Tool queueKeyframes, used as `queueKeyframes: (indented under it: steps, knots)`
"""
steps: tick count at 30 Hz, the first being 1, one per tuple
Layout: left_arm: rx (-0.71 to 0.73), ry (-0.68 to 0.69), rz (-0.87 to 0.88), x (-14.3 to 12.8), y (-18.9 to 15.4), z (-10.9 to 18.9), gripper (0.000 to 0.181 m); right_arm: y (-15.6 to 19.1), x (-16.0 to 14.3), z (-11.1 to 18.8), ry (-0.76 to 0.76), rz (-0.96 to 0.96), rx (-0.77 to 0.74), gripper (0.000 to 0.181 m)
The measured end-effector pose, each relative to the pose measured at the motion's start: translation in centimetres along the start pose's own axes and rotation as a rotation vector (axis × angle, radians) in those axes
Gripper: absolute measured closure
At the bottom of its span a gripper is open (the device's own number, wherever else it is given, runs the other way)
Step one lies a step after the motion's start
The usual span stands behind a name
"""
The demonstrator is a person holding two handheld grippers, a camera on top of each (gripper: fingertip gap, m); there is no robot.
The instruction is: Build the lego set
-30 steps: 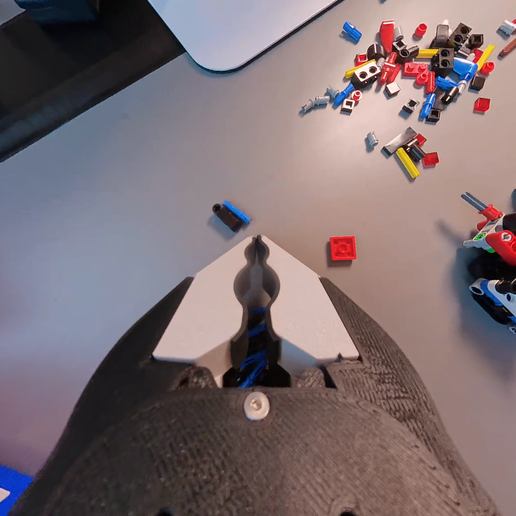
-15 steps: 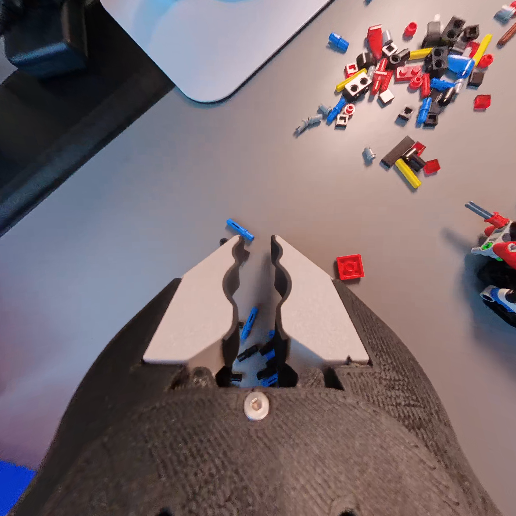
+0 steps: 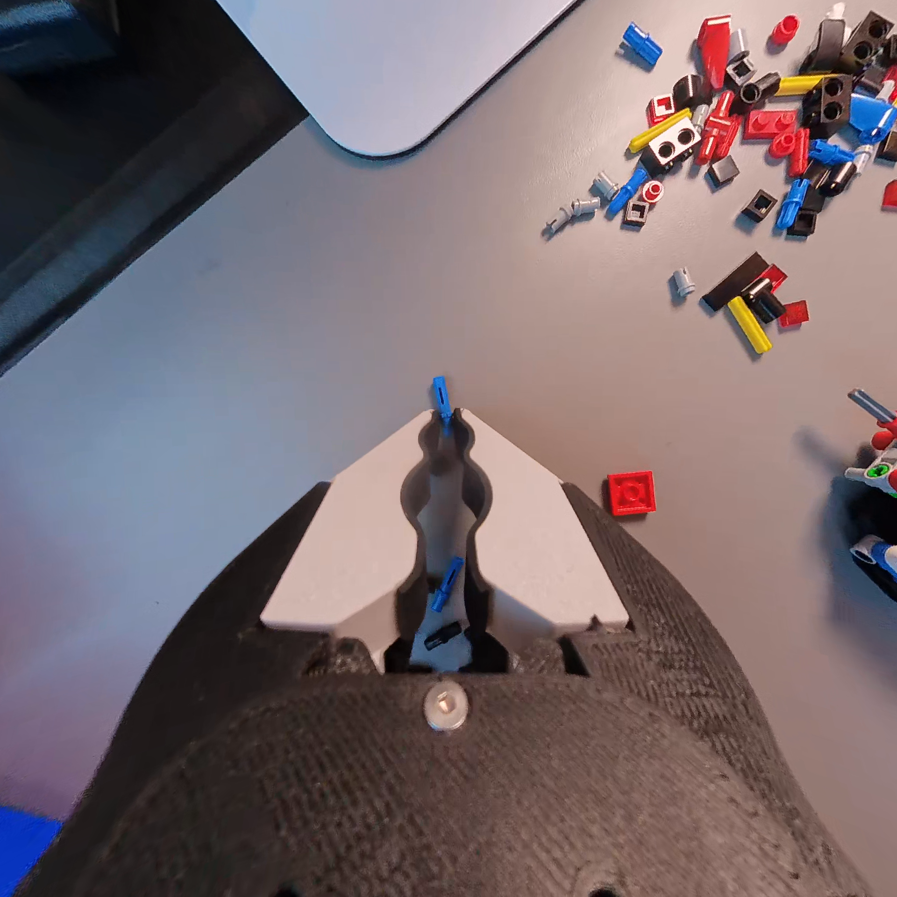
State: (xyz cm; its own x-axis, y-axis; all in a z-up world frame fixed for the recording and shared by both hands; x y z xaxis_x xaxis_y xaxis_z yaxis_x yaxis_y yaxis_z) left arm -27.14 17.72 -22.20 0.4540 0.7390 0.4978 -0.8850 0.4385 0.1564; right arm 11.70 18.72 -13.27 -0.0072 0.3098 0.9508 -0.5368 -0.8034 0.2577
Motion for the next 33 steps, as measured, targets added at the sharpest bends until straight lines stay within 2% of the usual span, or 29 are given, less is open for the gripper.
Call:
queueKeyframes:
  steps: [1,4,7,9,12,15,18,20,22,25,27,29,33]
  knots:
    - [0.003,0.001,-0.015,0.0,0.0,0.0,0.177,0.0,0.0,0.0,-0.001,0.001,-0.001,0.174]
    - [-0.013,-0.026,-0.073,0.3,-1.0,0.7,0.177,-0.1,0.0,0.1,-0.005,0.007,-0.007,0.174]
    - [-0.141,-0.109,-0.172,1.3,-5.9,4.0,0.177,-0.2,0.1,0.1,-0.009,0.005,-0.012,0.175]
    - [-0.286,-0.095,-0.271,0.3,-10.9,6.2,0.177,-0.3,0.2,0.1,-0.013,0.001,-0.012,0.175]
    - [-0.385,-0.03,-0.402,-3.0,-16.7,7.3,0.177,-0.1,0.2,0.0,-0.014,0.004,-0.011,0.175]
    - [-0.426,-0.05,-0.394,-5.0,-19.5,7.6,0.177,0.3,0.1,-0.1,-0.013,0.011,-0.007,0.174]
    - [-0.402,-0.058,-0.379,-6.1,-19.8,7.2,0.174,0.6,0.0,-0.3,-0.008,0.025,-0.006,0.174]
    - [-0.404,-0.072,-0.363,-6.2,-19.4,7.6,0.172,0.7,-0.1,-0.4,-0.007,0.034,-0.006,0.174]
    - [-0.343,-0.119,-0.331,-5.1,-17.2,8.4,0.164,0.7,0.0,-0.3,-0.013,0.036,-0.008,0.174]
    - [-0.15,-0.14,-0.221,-3.1,-9.7,9.4,0.163,0.6,0.0,-0.3,-0.013,0.024,-0.003,0.174]
    - [-0.096,-0.046,-0.154,-3.1,-5.2,9.0,0.163,0.6,-0.1,-0.3,-0.008,0.029,-0.002,0.174]
    - [-0.098,0.051,-0.157,-3.4,-2.4,7.8,0.162,0.6,-0.2,-0.3,-0.008,0.038,-0.005,0.174]
    - [-0.166,0.217,-0.248,-4.7,-1.2,5.1,0.167,0.2,-0.2,0.0,-0.013,0.039,-0.014,0.175]
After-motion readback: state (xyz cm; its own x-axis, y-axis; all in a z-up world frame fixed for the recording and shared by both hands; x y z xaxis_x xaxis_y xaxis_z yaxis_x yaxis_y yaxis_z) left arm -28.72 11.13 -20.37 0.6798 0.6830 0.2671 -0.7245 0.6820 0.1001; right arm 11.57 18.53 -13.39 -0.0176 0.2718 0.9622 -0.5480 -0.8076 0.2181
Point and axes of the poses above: each gripper's, where its closed fingertips meet, z back along the fingers, x out of its top, y = z × x across the jaws, the point moved 3 cm from there along z, back along the fingers, and after that the axes turned 10 degrees about -z, right-handed, at the moved point
